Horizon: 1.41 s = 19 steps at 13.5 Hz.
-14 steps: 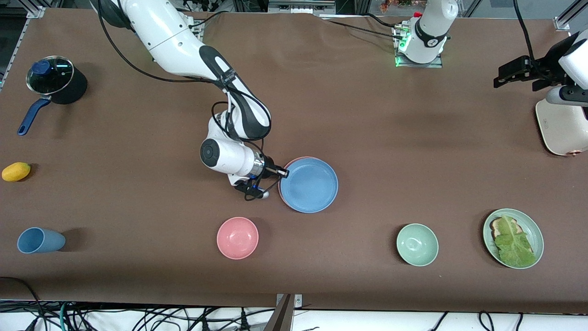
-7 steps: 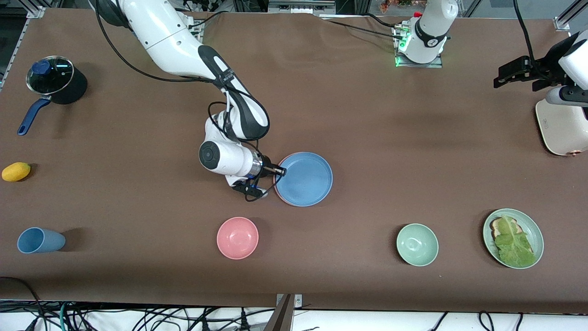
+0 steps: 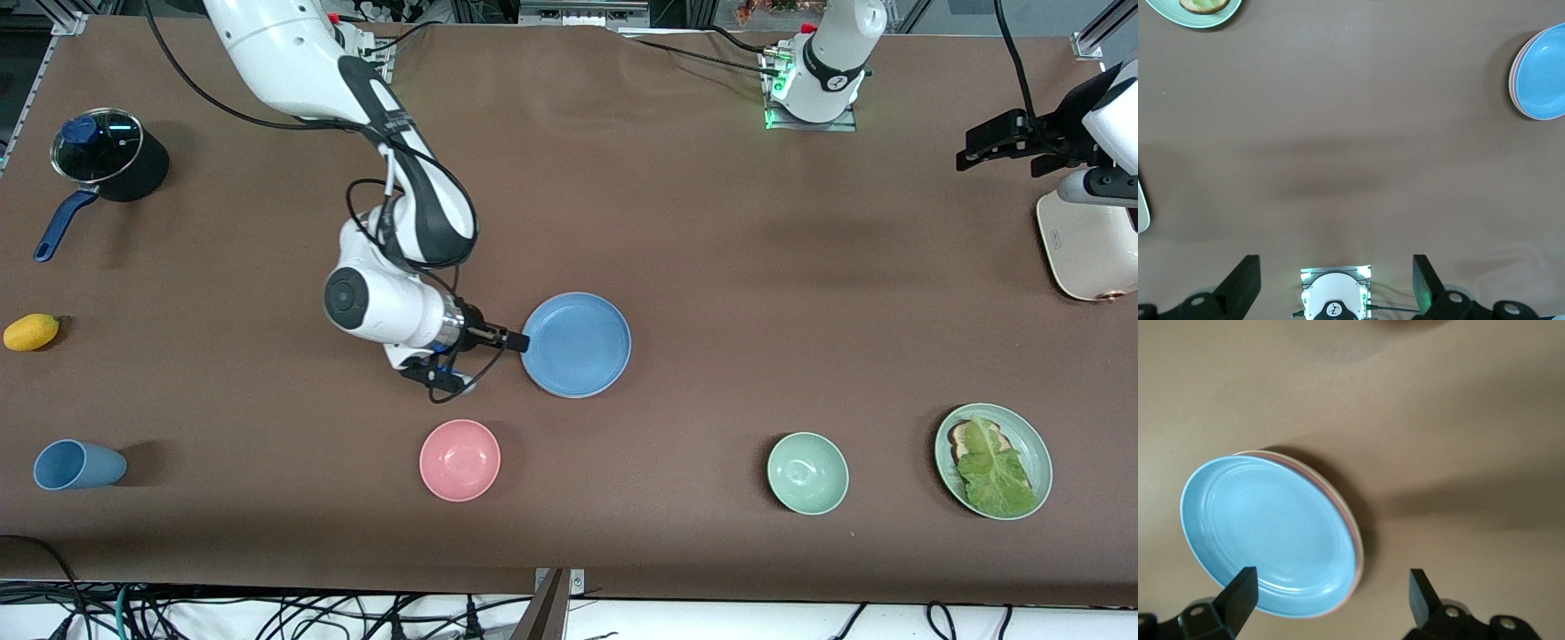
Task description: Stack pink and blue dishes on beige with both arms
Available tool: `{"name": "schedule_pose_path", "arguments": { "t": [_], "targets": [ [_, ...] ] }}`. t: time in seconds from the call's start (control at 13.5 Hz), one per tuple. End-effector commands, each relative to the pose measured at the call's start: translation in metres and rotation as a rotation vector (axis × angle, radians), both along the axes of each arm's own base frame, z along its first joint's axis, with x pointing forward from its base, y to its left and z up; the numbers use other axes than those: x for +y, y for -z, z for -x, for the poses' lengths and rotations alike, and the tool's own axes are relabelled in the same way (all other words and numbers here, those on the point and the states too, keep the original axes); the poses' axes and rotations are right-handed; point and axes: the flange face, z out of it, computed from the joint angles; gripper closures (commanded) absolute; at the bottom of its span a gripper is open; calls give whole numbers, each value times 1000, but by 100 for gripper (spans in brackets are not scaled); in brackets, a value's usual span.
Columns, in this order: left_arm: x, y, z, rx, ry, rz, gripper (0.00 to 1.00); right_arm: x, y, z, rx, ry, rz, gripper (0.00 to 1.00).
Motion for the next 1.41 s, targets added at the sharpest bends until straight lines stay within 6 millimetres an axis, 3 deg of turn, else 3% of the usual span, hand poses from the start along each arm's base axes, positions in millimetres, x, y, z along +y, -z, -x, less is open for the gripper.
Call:
{"name": "schedule_pose_path", "arguments": {
  "t": [0.0, 0.3, 0.52, 0.74, 0.89, 1.11, 1.18, 1.33],
  "targets": [
    [3, 0, 0, 6, 17, -28, 0, -27, -28, 3, 13, -49, 75, 0],
    [4, 0, 0, 7, 16, -28, 0, -79, -55, -5, 18, -119, 206, 0],
    [4, 1, 0, 8, 16, -28, 0, -138, -62, -13, 35, -220, 274, 0],
    [4, 1, 0, 8, 16, -28, 0, -179, -66, -21, 36, -258, 287, 0],
    [4, 0, 0, 5, 16, -28, 0, -203, -95, -22, 19, -230, 288, 0],
    [4, 0, 0, 3, 16, -27, 0, -272, -151, -24, -16, -139, 310, 0],
    [4, 0, 0, 3, 16, -27, 0, -292, -173, -20, -23, -162, 303, 0],
    [4, 0, 0, 3, 16, -27, 0, -326, -198, -17, -42, -221, 301, 0]
  ]
}}
